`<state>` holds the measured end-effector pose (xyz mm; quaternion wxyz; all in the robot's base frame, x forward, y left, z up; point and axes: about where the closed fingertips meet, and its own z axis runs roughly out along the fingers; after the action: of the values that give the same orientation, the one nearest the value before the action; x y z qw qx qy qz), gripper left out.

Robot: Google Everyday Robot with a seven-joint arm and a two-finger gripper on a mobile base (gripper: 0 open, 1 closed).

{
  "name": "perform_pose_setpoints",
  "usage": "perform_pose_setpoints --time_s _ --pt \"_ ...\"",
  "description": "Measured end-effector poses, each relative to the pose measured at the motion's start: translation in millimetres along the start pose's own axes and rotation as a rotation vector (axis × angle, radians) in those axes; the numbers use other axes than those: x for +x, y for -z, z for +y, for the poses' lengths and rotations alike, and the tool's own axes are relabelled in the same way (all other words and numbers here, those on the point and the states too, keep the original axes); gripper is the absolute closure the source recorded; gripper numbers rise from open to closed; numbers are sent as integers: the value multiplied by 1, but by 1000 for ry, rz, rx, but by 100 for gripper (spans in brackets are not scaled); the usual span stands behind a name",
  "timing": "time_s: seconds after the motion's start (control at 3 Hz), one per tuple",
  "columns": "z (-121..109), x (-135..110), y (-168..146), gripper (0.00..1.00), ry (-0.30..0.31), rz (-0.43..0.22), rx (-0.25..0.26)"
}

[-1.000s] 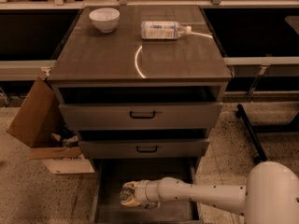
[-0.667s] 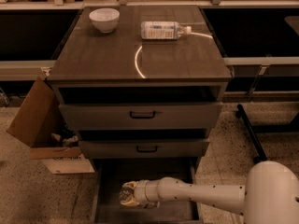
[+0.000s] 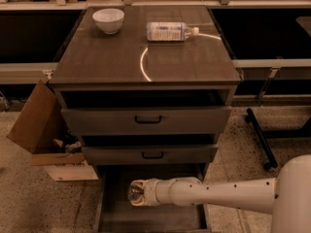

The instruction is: Pick water bottle from bottom drawer and place on counter

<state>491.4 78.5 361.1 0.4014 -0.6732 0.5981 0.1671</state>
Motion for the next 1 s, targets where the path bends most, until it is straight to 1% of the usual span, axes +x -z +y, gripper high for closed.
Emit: perform_pose_setpoints --time_s 0.67,1.0 --pt "-18 -41 53 100 166 -9 74" --pt "-23 -59 75 100 223 -22 112"
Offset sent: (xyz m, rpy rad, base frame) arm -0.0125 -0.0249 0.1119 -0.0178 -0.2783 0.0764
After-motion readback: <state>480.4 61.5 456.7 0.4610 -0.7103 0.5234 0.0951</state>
